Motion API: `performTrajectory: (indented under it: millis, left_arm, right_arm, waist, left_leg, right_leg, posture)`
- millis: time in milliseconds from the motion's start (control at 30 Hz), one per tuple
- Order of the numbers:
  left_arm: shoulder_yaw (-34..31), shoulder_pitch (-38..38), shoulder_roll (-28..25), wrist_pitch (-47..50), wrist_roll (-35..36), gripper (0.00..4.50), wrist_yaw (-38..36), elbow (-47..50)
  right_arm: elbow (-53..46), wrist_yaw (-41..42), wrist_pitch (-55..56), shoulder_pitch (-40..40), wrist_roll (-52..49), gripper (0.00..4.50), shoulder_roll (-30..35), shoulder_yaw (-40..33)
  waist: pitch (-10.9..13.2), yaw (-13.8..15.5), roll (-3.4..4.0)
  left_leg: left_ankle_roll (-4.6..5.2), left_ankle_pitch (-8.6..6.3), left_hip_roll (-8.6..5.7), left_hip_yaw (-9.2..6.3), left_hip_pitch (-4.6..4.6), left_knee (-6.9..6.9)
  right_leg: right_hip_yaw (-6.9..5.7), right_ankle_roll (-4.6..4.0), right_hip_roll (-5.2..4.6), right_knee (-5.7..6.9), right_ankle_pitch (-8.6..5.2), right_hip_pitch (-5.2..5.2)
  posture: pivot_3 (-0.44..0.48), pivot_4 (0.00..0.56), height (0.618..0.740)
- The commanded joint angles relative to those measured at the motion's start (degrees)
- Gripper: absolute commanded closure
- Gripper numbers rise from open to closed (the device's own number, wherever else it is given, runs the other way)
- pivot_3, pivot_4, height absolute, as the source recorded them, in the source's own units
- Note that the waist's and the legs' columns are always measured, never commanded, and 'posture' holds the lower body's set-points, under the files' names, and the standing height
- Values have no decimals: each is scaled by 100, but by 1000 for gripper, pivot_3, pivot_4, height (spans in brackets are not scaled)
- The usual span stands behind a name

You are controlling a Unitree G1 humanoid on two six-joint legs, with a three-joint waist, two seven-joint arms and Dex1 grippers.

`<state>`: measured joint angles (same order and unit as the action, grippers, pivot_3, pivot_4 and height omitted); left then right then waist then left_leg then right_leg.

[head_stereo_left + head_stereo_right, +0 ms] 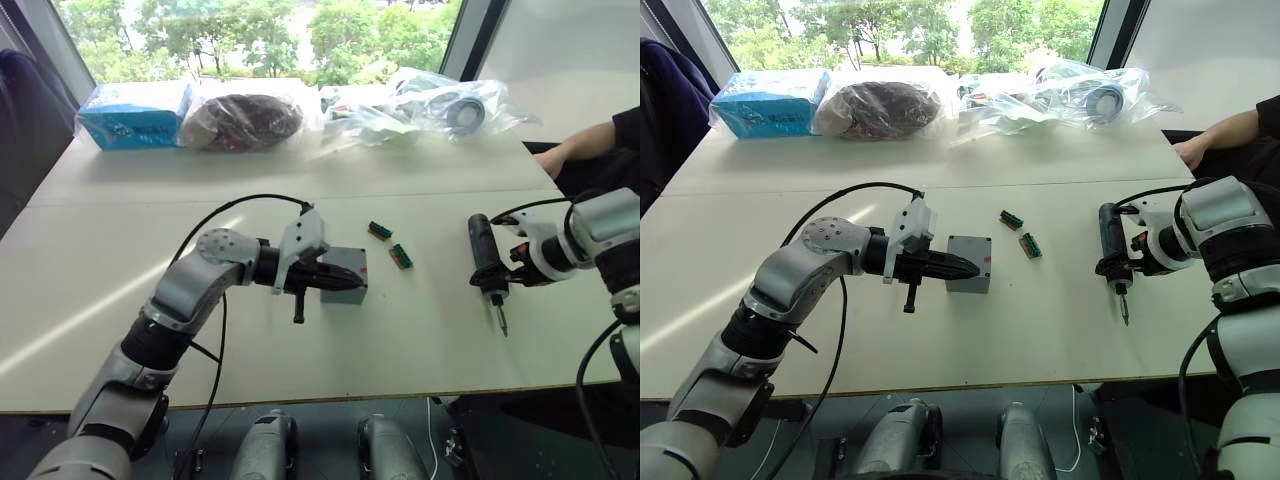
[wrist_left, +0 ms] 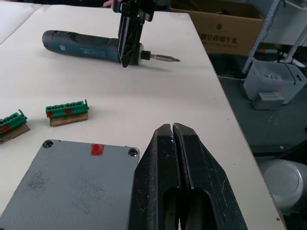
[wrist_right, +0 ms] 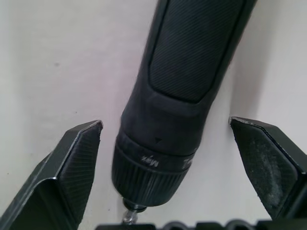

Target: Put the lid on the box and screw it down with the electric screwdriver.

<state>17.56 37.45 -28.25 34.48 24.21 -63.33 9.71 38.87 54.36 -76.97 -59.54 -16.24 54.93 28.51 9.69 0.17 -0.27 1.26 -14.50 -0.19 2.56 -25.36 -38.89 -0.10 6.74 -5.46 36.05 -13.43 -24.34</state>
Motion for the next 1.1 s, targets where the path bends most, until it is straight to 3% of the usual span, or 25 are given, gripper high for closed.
performTrajectory:
  millis: [33,100,167,367,400,533,633,733,867,1100]
  left_arm:
    - [-137,-56,-24,-3,0,4500,118,191]
    - [-162,-71,-29,11,5,4500,168,188]
    - [-200,-86,-55,14,-4,4500,218,164]
    - [-373,-80,-236,-44,-32,4500,266,-120]
    - [-421,-47,-302,-84,-70,4500,244,-279]
    - [-487,68,-409,-173,-112,4500,143,-640]
    - [-434,173,-392,-184,-153,4500,51,-766]
    - [-395,310,-318,-185,-209,4500,28,-909]
    - [-282,629,-125,-233,-361,4500,20,-1248]
    - [36,886,113,-690,-861,4500,-118,-1819]
  right_arm:
    - [325,249,276,-137,363,1485,-142,203]
    - [488,340,381,-151,528,2303,-229,229]
    - [626,410,476,-178,666,2717,-296,194]
    - [1237,21,988,-722,883,2725,-518,-602]
    - [1088,-131,1482,-848,806,2725,-502,-963]
    - [-104,-464,2205,-742,-4,2725,-721,-2603]
    - [-2252,-942,2732,235,-980,2725,-1390,-4247]
    - [-3991,-1554,2633,1021,-1669,2725,-2220,-4979]
    - [-5745,-2271,3237,2189,-1964,2725,-3465,-4865]
    - [-6192,-2899,4668,3215,-1036,2725,-4253,-3898]
  waist:
    - [0,-6,0]
    - [0,-14,-1]
    - [-4,-28,-7]
    - [-3,-118,-6]
    - [-2,-119,-3]
    - [33,-122,54]
    - [36,-87,50]
    - [35,-19,49]
    - [34,63,47]
    - [34,44,46]
  left_leg:
    - [0,0,0,0,0,0]
    - [0,0,0,0,0,0]
    - [0,0,0,-1,2,0]
    - [0,0,0,-1,5,-7]
    - [-1,0,-1,2,5,-6]
    - [-1,1,-2,15,-2,0]
    - [-1,1,6,6,-5,17]
    - [-7,4,16,-14,-7,36]
    - [-8,5,8,-16,-6,22]
    - [-6,4,-6,-9,-4,-11]
  right_leg:
    - [0,0,0,0,0,0]
    - [0,0,2,0,0,0]
    - [0,1,3,1,0,2]
    - [0,0,4,1,1,9]
    - [2,0,4,1,1,7]
    - [10,5,5,14,2,-17]
    - [9,6,20,10,-1,-24]
    - [2,4,37,12,-2,-19]
    - [-2,4,28,6,-2,-8]
    - [8,3,17,11,0,3]
  posture:
    - [0,150,740]
    - [0,150,740]
    - [0,150,740]
    - [0,150,740]
    - [0,150,740]
    - [0,150,740]
    - [0,150,740]
    - [0,150,740]
    - [0,150,740]
    - [0,150,740]
